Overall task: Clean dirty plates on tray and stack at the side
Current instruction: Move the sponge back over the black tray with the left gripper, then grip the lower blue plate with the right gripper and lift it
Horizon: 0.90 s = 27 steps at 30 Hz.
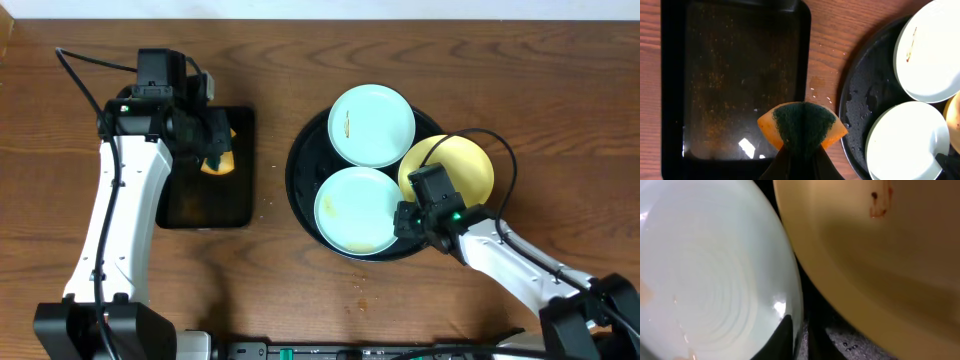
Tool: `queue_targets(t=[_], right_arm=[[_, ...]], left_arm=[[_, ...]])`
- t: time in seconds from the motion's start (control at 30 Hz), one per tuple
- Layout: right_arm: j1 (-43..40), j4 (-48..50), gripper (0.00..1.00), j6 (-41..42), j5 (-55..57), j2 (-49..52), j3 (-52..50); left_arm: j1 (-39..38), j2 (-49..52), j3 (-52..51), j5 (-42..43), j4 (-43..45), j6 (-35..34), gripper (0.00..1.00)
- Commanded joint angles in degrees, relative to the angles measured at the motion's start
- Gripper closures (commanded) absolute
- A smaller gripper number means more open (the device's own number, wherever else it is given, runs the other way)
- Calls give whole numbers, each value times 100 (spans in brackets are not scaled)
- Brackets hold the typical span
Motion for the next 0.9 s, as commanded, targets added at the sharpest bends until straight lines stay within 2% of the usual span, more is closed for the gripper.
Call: queue_targets(t=[0.0, 0.1, 0.23, 0.43, 0.57, 0.7, 0.77, 0.87], right_arm=[[74, 33, 99, 0, 140, 164, -39], [74, 44, 99, -9, 142, 116, 98], [74, -160, 99, -439, 179, -74, 629], [205, -1172, 99, -1423, 1178, -197, 1908], [560, -1829, 99, -2273, 2282, -197, 2780], [1049, -2063, 99, -3130, 3550, -197, 3442], [1499, -2011, 99, -3685, 4649, -197, 3591], [2011, -1987, 99, -3851, 5947, -168, 3589]], left_arm=[[26, 11, -83, -74, -7, -52, 93], [26, 11, -83, -74, -4, -52, 92], [28, 11, -83, -74, 15, -52, 93], [28, 11, -83, -76, 15, -50, 93], [28, 11, -83, -79, 17, -50, 93], [28, 11, -83, -79, 15, -50, 93], [28, 11, -83, -79, 13, -50, 93], [28, 11, -83, -76, 11, -52, 92]])
